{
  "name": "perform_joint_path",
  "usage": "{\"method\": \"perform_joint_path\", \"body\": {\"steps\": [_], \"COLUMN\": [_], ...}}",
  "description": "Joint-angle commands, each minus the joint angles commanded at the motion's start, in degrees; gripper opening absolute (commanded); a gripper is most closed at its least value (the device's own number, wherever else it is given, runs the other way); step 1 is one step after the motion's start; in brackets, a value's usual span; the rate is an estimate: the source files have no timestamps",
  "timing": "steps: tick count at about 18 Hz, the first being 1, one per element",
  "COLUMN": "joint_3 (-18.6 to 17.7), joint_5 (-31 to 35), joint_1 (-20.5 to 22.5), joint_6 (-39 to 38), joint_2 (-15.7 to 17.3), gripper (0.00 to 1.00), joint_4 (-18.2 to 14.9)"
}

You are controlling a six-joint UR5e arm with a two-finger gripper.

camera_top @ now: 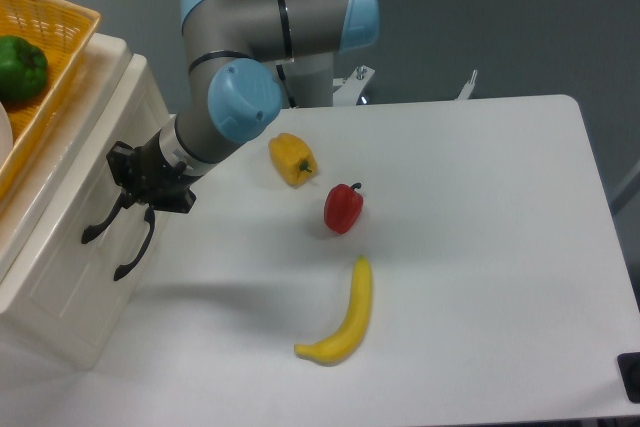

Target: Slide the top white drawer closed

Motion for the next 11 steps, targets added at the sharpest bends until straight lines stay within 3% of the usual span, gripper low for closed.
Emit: {"method": "perform_joint_path", "body": {"steps": [4,6,7,8,11], "joint_3": [0.0,0.1,0.1,0.2,0.7], "joint_5": [0.1,0.2,0.3,0.6,0.8], "joint_1": [0.0,0.4,0.8,1.4,4.3], "joint_6": [0.1,0.4,0.4,0.4,0.4], "joint_2": [-0.1,-0.3,-0.3,-0.3,-0.1], "gripper": [0.0,0.12,0.3,0.36,0.37], "joint_4": [0.1,0.2,0.3,0.3,0.3]}}
